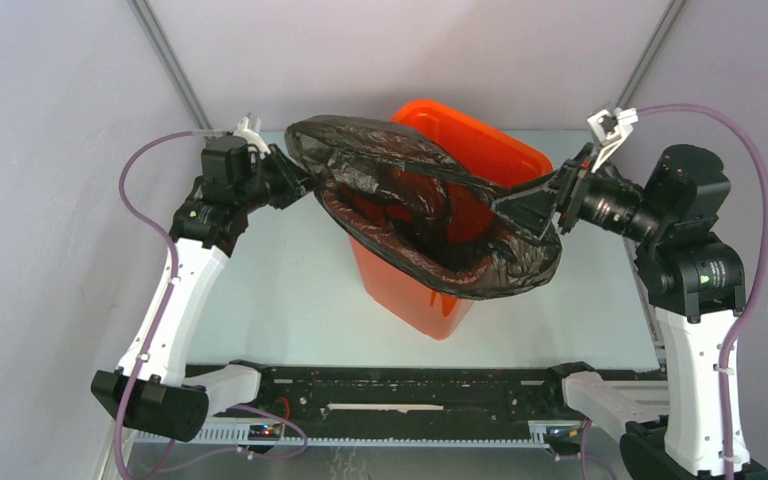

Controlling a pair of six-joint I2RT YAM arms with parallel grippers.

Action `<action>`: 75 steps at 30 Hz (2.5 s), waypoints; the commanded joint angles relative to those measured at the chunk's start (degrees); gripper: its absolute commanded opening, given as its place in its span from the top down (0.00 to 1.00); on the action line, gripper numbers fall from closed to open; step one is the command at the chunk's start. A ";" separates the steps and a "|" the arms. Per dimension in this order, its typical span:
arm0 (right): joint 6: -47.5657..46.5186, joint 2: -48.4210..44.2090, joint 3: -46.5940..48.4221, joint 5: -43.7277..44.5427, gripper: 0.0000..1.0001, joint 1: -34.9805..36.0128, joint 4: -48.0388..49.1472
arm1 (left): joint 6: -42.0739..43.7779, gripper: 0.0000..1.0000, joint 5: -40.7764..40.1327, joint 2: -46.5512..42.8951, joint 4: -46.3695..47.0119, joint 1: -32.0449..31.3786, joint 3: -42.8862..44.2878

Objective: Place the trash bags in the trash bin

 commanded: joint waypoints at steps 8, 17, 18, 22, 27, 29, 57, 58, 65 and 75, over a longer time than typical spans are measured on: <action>-5.74 4.04 4.68 16.92 0.44 8.75 -3.01 | -0.34 0.83 1.82 -1.23 0.80 -0.24 1.01; -3.81 2.27 0.79 19.30 0.41 8.63 0.58 | -0.34 0.83 1.49 -2.14 0.44 -0.18 0.44; -3.44 2.13 0.33 19.15 0.43 8.52 1.00 | -0.34 0.83 1.54 -2.07 0.44 -0.24 0.43; -1.13 1.66 -2.59 16.91 0.63 7.79 3.30 | -0.43 0.83 1.63 -2.03 0.44 -0.19 0.70; 3.48 -0.18 -5.16 18.83 1.00 4.41 8.67 | -0.25 0.85 1.55 -1.77 -0.05 -0.18 0.62; 5.94 -0.80 -6.21 20.69 1.00 1.44 10.88 | -0.33 0.86 1.55 -1.62 -0.32 -0.18 0.59; 10.16 15.05 -10.43 16.51 1.00 -15.15 23.61 | -1.69 0.87 2.78 -2.12 -0.60 -1.41 -0.45; 10.96 15.50 -11.48 15.67 1.00 -15.15 24.06 | -1.47 0.87 2.75 -2.02 -0.61 -1.41 -0.48; 14.68 18.46 -16.25 11.09 1.00 -15.08 25.61 | -0.45 0.87 2.80 0.20 -0.46 -1.43 0.24; 19.28 18.03 -15.60 6.78 0.91 -15.50 22.20 | 5.35 0.60 -2.19 -0.83 -8.10 -1.18 6.15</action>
